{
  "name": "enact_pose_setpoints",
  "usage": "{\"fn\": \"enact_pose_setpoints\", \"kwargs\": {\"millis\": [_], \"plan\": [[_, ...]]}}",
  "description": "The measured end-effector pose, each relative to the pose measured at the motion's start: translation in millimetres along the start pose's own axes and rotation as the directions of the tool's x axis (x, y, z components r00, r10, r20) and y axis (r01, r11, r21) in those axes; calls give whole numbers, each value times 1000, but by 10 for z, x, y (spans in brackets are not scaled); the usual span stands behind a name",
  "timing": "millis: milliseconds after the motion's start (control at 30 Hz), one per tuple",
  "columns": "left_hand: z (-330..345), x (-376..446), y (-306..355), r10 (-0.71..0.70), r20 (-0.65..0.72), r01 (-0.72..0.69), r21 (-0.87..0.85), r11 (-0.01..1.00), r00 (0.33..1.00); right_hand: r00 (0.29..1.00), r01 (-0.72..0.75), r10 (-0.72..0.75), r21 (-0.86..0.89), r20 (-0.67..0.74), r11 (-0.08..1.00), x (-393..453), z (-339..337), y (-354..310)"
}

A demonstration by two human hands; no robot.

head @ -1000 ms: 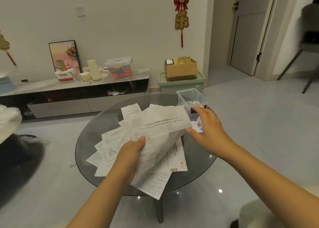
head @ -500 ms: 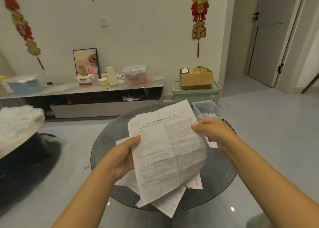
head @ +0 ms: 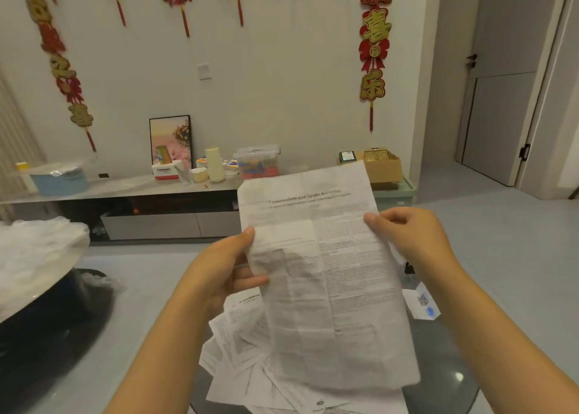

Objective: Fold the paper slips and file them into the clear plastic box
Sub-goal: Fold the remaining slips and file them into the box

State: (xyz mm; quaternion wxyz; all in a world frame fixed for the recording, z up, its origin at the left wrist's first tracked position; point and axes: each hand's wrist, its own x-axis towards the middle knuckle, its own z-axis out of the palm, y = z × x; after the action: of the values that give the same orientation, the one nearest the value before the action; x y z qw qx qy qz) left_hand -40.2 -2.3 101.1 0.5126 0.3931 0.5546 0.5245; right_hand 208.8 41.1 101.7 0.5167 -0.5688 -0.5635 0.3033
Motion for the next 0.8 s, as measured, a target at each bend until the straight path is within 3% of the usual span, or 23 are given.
{"fn": "enact_pose_setpoints", "kwargs": {"millis": [233, 367, 567, 800], "plan": [[20, -36, -42, 300, -19, -300, -109, 948, 954, 982, 189, -187, 199, -28, 962, -46, 29, -99], [-64, -134, -102, 378, -28, -379, -46, 924, 926, 983, 179, -184, 209, 4, 961, -112, 6, -71], [-105, -221, -478, 217, -115, -168, 336, 927, 969, 983, -16, 26, -53, 181, 998, -265, 41, 411], [-118, -63, -1122, 38, -147, 65, 633, 772, 988, 937, -103, 214, -368, 276, 924, -386, 256, 1017]]}}
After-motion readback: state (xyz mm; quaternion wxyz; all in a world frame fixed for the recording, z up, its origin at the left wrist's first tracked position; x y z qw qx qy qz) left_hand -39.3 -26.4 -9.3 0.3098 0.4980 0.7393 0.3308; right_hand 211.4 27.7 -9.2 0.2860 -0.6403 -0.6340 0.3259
